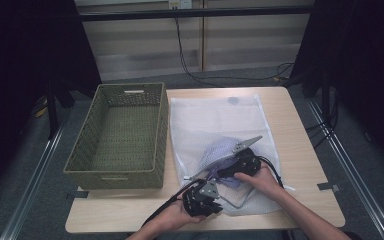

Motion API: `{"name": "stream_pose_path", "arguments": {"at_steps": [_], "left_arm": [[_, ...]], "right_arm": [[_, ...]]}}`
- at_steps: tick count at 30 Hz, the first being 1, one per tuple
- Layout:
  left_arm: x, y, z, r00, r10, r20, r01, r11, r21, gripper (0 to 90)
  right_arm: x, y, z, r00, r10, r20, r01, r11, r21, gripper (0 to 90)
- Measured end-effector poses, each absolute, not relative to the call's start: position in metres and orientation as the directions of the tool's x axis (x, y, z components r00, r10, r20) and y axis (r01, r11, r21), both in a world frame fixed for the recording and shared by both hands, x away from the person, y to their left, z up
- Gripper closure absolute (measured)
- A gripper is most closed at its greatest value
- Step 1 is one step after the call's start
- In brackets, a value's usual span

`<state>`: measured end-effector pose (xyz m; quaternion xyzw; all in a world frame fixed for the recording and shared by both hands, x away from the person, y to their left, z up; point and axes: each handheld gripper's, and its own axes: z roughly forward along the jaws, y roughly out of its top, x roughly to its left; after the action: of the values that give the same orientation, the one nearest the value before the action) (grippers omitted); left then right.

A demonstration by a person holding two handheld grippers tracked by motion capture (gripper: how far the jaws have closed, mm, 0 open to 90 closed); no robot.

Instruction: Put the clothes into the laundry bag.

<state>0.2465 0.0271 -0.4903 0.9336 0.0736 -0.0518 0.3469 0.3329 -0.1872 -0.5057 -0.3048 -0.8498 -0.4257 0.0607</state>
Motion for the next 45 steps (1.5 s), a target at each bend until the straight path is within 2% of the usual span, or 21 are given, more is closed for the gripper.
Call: {"name": "stream_pose_path", "arguments": {"at_steps": [8,11,12,13,23,25,30,45], "left_arm": [[0.246,0.026,-0.492,0.983,0.114,-0.146,0.183,-0.738,0.650,88.3],[0.247,0.027,-0.489,0.985,0.103,-0.139,0.168,-0.764,0.623,88.3],[0.246,0.026,-0.491,0.985,0.103,-0.139,0.170,-0.742,0.648,88.3],[0.247,0.027,-0.489,0.987,0.094,-0.132,0.157,-0.766,0.623,88.2],[0.248,0.027,-0.489,0.987,0.088,-0.136,0.154,-0.767,0.622,88.3],[0.248,0.026,-0.491,0.983,0.099,-0.154,0.176,-0.741,0.648,88.3],[0.249,0.027,-0.489,0.986,0.089,-0.144,0.160,-0.768,0.620,88.3],[0.250,0.027,-0.490,0.985,0.087,-0.149,0.163,-0.757,0.632,88.2]], "right_arm": [[0.351,-0.186,-0.506,-0.795,0.487,0.361,0.580,0.436,0.688,90.0],[0.362,-0.186,-0.508,-0.782,0.504,0.367,0.593,0.418,0.688,90.0],[0.362,-0.186,-0.508,-0.782,0.504,0.367,0.593,0.418,0.688,90.0],[0.365,-0.186,-0.508,-0.782,0.504,0.367,0.592,0.415,0.691,90.0],[0.379,-0.181,-0.509,-0.767,0.537,0.350,0.596,0.398,0.697,90.0],[0.382,-0.179,-0.509,-0.761,0.552,0.340,0.599,0.397,0.696,90.0],[0.389,-0.177,-0.510,-0.754,0.564,0.338,0.604,0.391,0.695,90.0],[0.403,-0.173,-0.511,-0.736,0.593,0.326,0.613,0.381,0.692,88.8]]}}
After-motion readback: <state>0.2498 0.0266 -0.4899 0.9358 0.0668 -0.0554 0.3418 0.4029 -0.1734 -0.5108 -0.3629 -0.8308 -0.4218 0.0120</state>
